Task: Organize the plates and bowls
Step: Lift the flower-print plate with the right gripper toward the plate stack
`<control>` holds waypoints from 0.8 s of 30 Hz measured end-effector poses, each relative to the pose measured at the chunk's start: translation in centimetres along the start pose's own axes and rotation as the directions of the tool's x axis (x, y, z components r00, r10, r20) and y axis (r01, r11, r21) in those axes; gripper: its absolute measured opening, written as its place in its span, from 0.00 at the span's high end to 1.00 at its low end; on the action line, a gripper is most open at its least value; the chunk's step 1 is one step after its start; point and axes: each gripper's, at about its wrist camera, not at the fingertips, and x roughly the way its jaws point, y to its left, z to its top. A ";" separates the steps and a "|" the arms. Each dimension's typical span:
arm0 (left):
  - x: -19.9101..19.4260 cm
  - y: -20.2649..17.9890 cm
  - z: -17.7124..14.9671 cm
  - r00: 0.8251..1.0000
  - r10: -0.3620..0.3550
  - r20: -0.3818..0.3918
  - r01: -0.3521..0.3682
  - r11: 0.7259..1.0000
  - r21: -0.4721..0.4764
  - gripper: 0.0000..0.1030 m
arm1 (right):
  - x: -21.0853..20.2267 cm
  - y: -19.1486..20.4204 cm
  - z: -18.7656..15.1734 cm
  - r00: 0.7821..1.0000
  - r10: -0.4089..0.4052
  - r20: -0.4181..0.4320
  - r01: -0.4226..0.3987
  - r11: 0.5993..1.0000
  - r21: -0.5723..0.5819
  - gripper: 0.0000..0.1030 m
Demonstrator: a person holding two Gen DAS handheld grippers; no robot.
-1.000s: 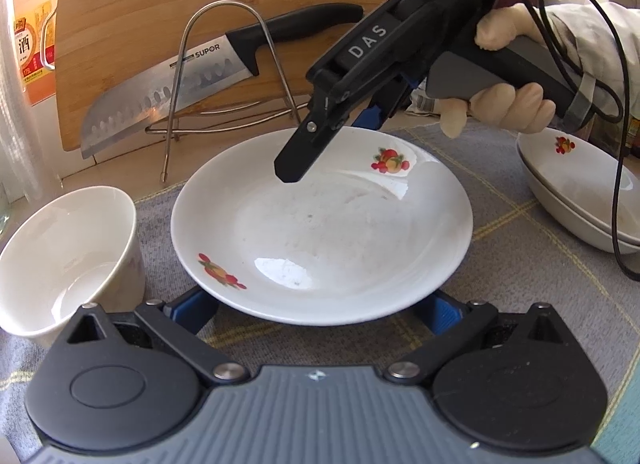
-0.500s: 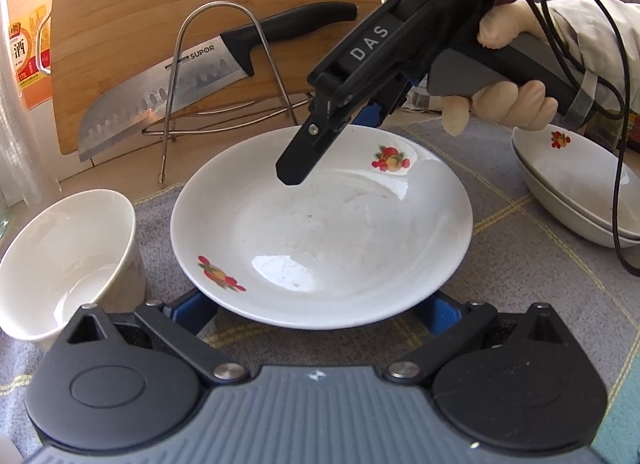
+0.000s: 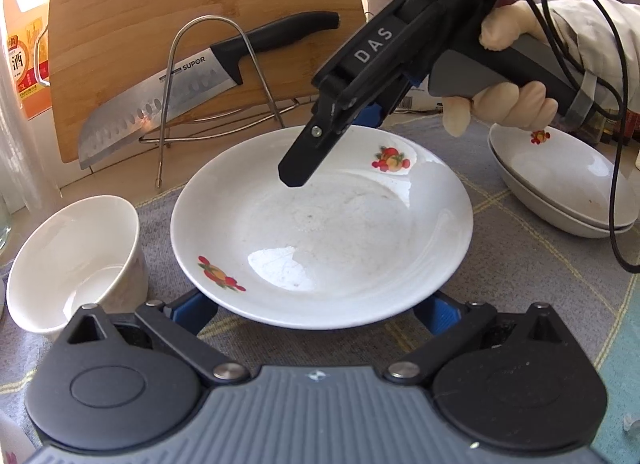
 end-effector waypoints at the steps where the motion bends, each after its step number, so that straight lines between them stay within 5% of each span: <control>1: -0.2 -0.1 0.0 1.000 -0.001 0.000 0.001 1.000 0.003 0.01 | -0.2 0.2 -0.1 1.000 -0.001 0.004 0.001 1.000 0.000 0.10; 24: -4.9 -1.9 -0.2 0.999 -0.037 0.010 0.036 0.997 0.062 0.01 | -4.2 3.7 -3.9 0.998 -0.019 0.067 0.016 0.999 0.043 0.10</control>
